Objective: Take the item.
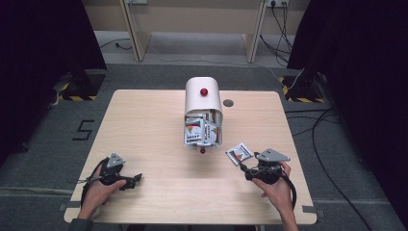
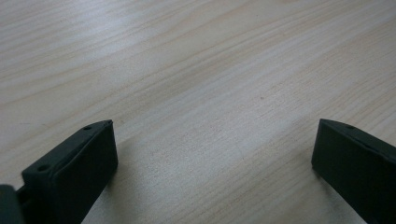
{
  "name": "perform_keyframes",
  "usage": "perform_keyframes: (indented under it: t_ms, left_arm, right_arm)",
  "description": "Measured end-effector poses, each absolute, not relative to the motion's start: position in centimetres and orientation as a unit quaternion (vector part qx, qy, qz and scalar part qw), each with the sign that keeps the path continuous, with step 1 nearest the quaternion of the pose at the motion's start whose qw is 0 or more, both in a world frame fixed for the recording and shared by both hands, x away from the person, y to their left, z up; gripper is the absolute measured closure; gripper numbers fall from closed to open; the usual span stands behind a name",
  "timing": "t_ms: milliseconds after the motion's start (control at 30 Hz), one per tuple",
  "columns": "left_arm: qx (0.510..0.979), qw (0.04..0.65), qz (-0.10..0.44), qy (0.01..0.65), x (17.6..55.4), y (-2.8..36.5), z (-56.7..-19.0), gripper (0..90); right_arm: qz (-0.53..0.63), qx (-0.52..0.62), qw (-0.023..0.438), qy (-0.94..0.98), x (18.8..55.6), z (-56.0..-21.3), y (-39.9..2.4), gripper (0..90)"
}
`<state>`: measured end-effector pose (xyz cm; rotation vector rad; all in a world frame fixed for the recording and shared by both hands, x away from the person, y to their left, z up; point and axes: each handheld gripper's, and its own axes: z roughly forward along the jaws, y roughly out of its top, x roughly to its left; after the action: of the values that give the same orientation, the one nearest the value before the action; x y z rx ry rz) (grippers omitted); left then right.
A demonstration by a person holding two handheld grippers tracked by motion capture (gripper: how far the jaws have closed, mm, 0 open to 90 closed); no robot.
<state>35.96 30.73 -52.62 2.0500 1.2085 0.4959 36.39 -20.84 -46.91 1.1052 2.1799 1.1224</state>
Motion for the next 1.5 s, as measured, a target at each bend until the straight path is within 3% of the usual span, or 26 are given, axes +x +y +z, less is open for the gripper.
perform_keyframes:
  t_ms: [1033, 1167, 1500]
  left_arm:
    - [0.791, 0.347, 0.192, 0.466, 35.9, 30.7, -52.6, 0.0]
    - [0.791, 0.347, 0.192, 0.466, 35.9, 30.7, -52.6, 0.0]
    - [0.791, 0.347, 0.191, 0.466, 35.9, 30.7, -52.6, 0.0]
  right_arm:
    - [0.392, 0.386, 0.216, 0.807, 34.3, -48.9, -20.8, 25.4]
    - [0.391, 0.39, 0.22, 0.804, 34.0, -49.2, -20.8, 15.8]
    - [0.392, 0.407, 0.228, 0.793, 33.5, -49.9, -21.1, 16.0]
